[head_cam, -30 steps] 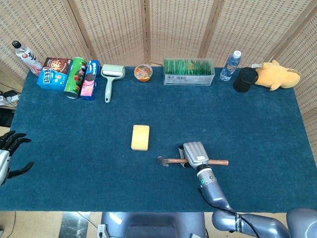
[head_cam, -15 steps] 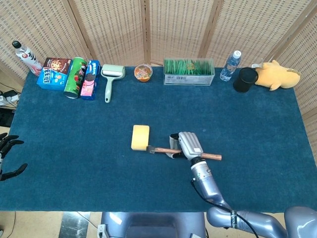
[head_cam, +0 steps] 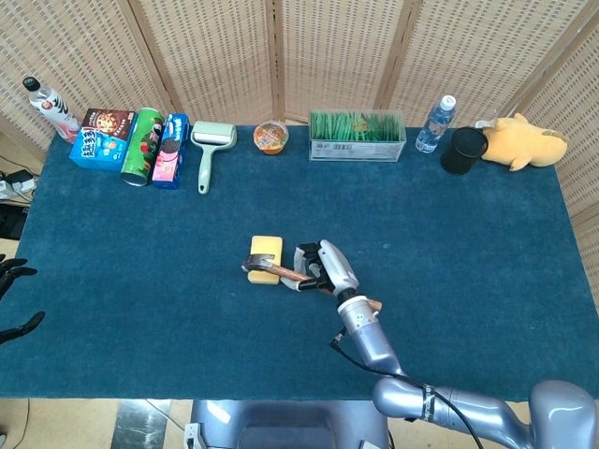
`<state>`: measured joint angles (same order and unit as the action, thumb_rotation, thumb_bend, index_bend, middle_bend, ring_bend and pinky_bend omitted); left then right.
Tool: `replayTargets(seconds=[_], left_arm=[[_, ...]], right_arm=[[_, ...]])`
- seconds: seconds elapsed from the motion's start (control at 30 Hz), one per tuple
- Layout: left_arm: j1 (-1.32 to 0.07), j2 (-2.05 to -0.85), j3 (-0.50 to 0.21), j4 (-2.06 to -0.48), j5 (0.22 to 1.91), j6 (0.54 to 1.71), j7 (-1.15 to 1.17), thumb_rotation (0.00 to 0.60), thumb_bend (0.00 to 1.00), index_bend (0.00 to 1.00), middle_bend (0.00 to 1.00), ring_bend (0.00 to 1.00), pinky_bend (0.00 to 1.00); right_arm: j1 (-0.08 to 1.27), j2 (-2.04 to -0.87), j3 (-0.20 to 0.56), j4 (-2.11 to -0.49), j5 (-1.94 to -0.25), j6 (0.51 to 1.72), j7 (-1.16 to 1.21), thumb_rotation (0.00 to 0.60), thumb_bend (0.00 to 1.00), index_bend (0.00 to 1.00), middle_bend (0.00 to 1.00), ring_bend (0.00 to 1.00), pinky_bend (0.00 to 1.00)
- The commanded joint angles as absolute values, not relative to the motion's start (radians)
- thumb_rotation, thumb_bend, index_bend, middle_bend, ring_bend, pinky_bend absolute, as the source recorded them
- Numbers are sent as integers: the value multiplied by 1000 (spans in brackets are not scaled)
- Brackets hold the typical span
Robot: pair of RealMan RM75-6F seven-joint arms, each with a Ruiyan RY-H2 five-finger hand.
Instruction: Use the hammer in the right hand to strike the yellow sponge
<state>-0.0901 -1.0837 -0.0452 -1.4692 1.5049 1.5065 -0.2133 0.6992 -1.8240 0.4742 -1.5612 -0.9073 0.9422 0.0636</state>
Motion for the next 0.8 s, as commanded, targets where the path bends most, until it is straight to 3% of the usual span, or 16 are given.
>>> replayTargets(seconds=[0.03, 0.47, 0.6, 0.8], left_arm=[[-88, -1084, -45, -1465, 1501, 1505, -216, 600, 235, 279, 210, 106, 144], [-74, -1081, -48, -1446, 1483, 1506, -230, 600, 236, 279, 210, 106, 144], [-77, -1083, -49, -1445, 1489, 1505, -231, 600, 235, 279, 210, 106, 144], [-81, -1086, -49, -1447, 1498, 1504, -230, 600, 236, 279, 210, 106, 144]], right_arm=[[729, -1855, 457, -1500, -919, 950, 33, 600, 247, 897, 1000, 1000, 1000], [934, -1944, 363, -1250, -805, 967, -478, 600, 245, 910, 1000, 1000, 1000], [947, -1931, 388, -1314, -745, 999, -551, 600, 245, 910, 1000, 1000, 1000], [887, -1864, 489, -1495, -700, 979, -366, 600, 245, 911, 1000, 1000, 1000]])
